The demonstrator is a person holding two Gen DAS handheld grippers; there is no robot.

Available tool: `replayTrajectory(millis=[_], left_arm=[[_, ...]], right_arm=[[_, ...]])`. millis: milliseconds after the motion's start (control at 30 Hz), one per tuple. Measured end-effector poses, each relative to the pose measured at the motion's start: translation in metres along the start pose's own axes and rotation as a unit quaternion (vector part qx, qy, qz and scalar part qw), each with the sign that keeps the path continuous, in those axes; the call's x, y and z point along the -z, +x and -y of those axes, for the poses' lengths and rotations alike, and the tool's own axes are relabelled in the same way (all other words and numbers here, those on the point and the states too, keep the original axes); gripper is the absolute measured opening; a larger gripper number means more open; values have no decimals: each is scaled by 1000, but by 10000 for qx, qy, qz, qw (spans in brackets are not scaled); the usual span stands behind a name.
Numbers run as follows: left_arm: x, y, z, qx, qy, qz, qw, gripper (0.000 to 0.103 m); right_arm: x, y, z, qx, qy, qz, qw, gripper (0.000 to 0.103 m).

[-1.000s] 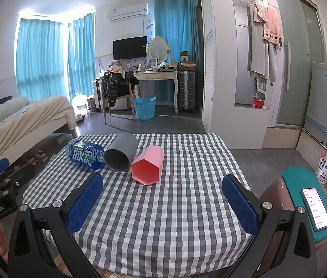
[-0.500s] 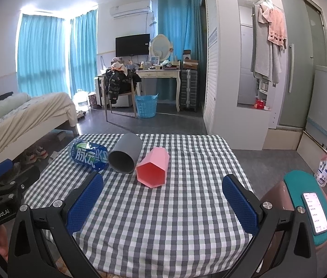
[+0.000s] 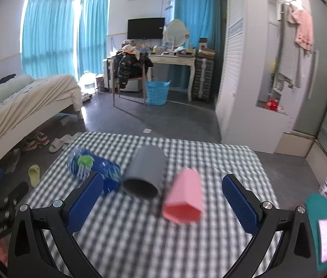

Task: Flip cup upside down
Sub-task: 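Move the right gripper to the grey cup and close on its body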

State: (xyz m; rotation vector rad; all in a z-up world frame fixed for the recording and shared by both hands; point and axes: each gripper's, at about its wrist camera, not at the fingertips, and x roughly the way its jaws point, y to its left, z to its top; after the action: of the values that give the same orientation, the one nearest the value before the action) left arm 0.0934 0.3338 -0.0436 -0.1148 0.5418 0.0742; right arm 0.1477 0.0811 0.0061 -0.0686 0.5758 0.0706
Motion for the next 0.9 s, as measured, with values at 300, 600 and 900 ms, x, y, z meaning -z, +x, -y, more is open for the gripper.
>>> replayTrajectory(millis=[300, 600, 900], left_arm=[[-17, 51, -18, -205, -175, -200, 9994, 100], [-8, 69, -22, -296, -161, -376, 9987, 100], [-9, 69, -26, -284, -164, -383, 9987, 100]], right_arm=[[-17, 103, -25, 11, -81, -646, 9979, 96], [-5, 162, -30, 166, 14, -1185, 9928, 86], [8, 181, -31, 203, 55, -1471, 9889, 78]])
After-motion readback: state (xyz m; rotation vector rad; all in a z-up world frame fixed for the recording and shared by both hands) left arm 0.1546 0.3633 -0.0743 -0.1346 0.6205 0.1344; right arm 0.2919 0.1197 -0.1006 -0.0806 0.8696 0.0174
